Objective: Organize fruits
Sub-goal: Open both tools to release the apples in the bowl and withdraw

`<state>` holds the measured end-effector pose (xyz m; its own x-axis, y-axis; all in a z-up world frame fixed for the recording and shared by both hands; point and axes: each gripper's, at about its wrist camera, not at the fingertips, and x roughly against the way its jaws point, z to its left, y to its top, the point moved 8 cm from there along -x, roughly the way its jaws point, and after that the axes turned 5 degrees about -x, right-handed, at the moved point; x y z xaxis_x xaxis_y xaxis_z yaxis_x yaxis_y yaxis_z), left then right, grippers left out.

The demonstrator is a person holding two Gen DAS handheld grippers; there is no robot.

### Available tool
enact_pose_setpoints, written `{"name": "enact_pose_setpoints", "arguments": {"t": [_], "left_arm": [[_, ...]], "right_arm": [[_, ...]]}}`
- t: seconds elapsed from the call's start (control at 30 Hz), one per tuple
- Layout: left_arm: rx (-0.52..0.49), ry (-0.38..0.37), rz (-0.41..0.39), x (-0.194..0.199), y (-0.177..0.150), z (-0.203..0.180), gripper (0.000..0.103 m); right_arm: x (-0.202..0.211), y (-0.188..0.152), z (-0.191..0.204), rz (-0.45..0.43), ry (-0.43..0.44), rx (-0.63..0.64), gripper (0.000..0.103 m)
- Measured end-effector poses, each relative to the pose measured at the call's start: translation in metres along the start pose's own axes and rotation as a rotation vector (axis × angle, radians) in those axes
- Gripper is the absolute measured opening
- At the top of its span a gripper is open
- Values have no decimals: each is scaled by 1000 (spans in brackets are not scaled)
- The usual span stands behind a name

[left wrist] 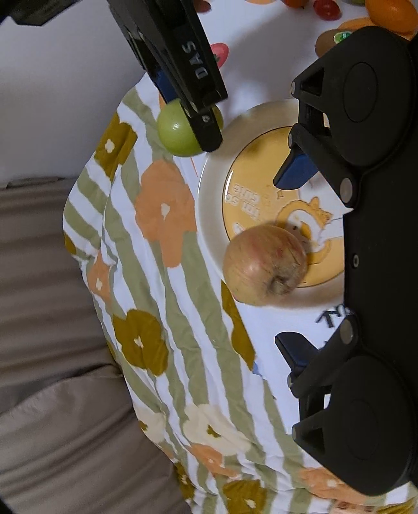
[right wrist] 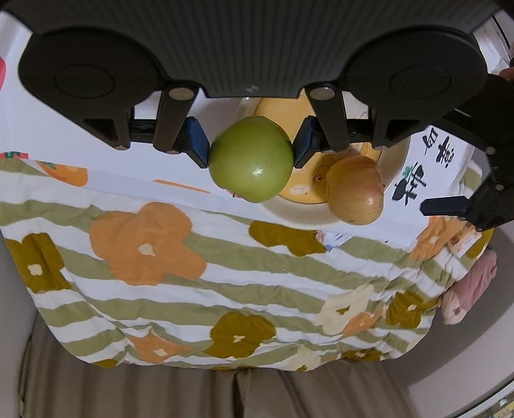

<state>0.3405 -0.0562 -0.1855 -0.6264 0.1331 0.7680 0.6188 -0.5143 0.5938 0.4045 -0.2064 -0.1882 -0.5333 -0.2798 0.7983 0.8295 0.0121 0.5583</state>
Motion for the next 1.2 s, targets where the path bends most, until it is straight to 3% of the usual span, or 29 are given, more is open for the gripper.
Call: {"name": "enact_pose_setpoints", "arguments": {"t": [0.73, 0.87, 1.2], "left_arm": [[225, 145, 44, 35, -48, 18, 98], [251, 149, 48, 41, -52, 16, 98], [291, 163, 12, 71, -60, 22, 98]], "right_arm": [[-65, -12, 50, 15, 110, 333, 72], [-56, -10, 51, -33, 87, 357, 103], [-12, -16, 46, -62, 30, 287, 103]]}}
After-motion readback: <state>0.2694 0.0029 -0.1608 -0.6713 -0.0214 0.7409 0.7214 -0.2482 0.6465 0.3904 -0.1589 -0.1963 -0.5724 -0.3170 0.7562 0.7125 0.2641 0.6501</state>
